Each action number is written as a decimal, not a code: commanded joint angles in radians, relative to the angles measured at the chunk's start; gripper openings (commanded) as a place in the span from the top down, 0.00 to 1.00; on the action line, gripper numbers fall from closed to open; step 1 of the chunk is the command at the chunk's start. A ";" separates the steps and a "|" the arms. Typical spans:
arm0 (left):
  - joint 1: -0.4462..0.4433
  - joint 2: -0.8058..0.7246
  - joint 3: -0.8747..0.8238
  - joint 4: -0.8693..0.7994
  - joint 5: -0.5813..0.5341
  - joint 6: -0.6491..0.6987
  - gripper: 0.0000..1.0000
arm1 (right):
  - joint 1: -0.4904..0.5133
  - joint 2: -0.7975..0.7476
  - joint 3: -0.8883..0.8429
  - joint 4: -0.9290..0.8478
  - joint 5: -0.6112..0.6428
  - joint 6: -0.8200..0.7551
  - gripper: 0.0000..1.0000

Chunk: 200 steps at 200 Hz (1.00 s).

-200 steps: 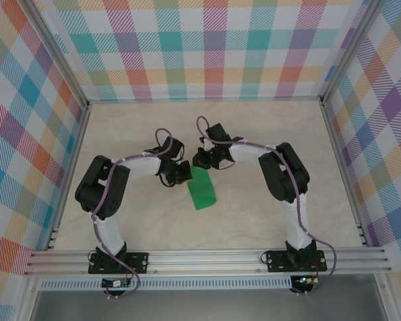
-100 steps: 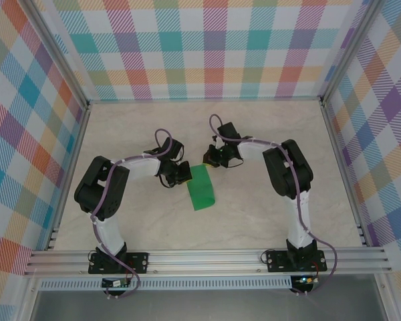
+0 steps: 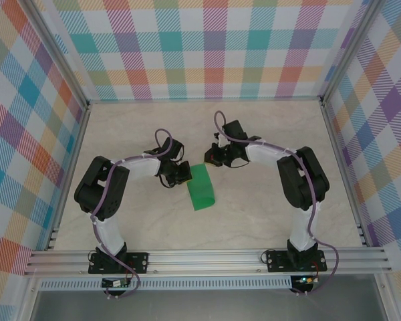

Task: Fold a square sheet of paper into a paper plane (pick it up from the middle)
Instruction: Fold the square sheet of paper in half at the center of the table.

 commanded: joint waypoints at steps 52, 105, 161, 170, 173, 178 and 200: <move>0.005 0.113 -0.078 -0.232 -0.225 0.019 1.00 | 0.043 0.039 -0.110 -0.066 -0.129 -0.033 0.97; 0.005 0.116 -0.085 -0.228 -0.234 0.012 1.00 | 0.043 0.035 -0.177 -0.103 -0.148 -0.065 0.97; 0.006 0.123 -0.084 -0.237 -0.253 0.010 1.00 | 0.040 -0.010 -0.263 -0.202 -0.094 -0.118 0.97; 0.006 0.126 -0.084 -0.241 -0.262 0.006 1.00 | 0.041 -0.026 -0.288 -0.208 -0.089 -0.122 0.97; 0.006 0.128 -0.084 -0.243 -0.262 0.006 1.00 | 0.041 -0.033 -0.295 -0.211 -0.088 -0.122 0.97; 0.007 0.131 -0.083 -0.245 -0.265 0.006 1.00 | 0.041 -0.040 -0.309 -0.213 -0.087 -0.121 0.97; 0.007 0.136 -0.084 -0.244 -0.266 0.004 1.00 | 0.041 -0.077 -0.379 -0.213 -0.084 -0.101 0.96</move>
